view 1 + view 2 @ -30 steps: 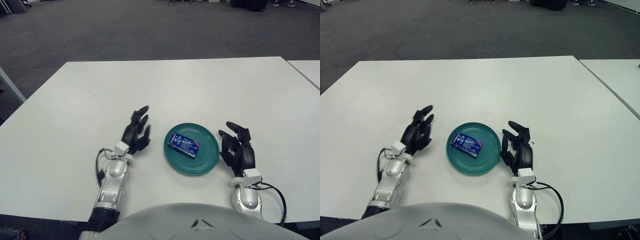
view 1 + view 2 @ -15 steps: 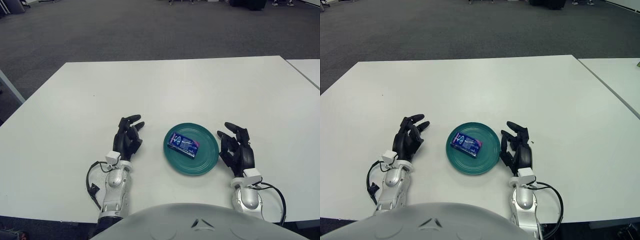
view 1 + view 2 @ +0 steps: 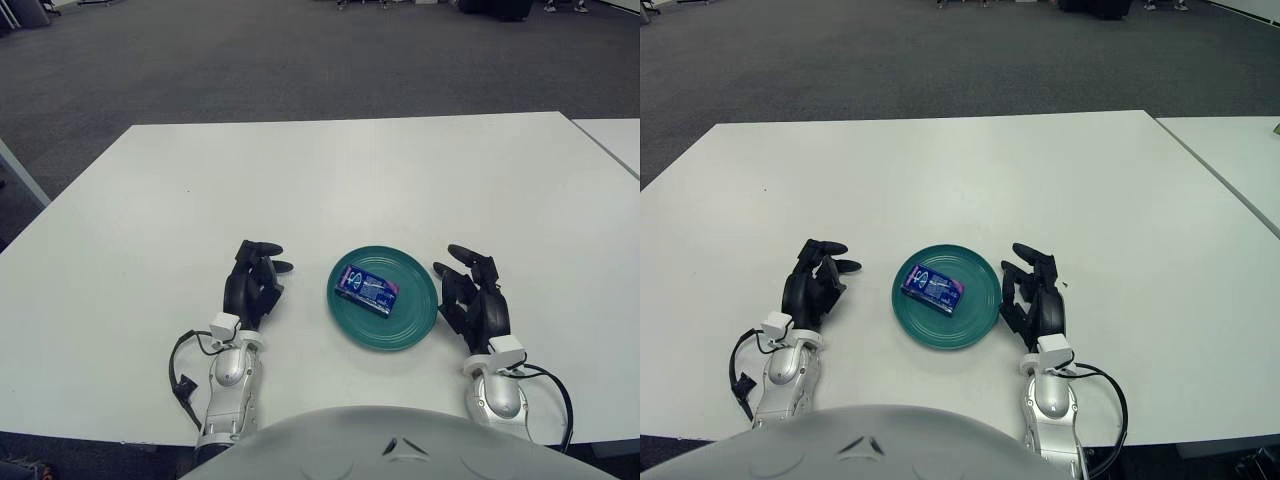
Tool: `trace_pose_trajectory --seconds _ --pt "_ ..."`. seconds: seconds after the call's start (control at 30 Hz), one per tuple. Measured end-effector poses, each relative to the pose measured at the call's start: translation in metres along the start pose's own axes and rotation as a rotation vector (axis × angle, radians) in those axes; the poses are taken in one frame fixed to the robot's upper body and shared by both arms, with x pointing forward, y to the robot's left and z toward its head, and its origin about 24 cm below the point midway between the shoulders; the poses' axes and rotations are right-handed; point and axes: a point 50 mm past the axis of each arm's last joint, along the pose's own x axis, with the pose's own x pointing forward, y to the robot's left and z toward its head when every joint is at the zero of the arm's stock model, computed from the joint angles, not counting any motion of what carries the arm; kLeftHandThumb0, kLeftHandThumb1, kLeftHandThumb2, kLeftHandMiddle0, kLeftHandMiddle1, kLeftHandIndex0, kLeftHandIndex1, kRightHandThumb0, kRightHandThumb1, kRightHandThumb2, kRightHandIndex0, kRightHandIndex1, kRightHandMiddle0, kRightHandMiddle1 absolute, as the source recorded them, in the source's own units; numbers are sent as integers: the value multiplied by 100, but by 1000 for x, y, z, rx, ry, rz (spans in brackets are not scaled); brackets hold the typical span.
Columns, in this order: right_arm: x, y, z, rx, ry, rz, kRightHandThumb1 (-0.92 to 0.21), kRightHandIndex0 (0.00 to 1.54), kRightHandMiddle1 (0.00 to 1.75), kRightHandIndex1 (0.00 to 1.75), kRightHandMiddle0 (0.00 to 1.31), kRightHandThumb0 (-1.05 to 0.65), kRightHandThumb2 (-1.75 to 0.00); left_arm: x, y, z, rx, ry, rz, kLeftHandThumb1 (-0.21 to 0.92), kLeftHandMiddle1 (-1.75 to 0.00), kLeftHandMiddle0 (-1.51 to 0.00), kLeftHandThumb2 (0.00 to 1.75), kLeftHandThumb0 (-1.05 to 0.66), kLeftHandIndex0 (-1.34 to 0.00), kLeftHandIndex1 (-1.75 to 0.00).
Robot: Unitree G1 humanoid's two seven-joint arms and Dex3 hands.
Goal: Put the gum into the plate.
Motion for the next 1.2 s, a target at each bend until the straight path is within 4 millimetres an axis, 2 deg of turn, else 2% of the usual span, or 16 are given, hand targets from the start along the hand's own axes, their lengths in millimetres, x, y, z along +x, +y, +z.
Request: trace_pose_trajectory --seconds 0.33,0.7,1.2 --pt "0 -3 0 -7 3 -3 -92 42 106 56 0 -59 -67 -6 -7 -1 -3 -6 -42 92 -175 -70 71 -72 -39 -172" --pt "1 -3 0 -9 7 1 -92 42 104 56 0 -59 -67 -10 -12 1 -10 -8 -77 92 -175 -69 76 -71 -35 -173" --pt "1 -2 1 -14 9 5 -92 40 102 56 0 -57 -69 -18 -17 2 -7 10 -127 92 -175 -66 79 -64 -42 -175"
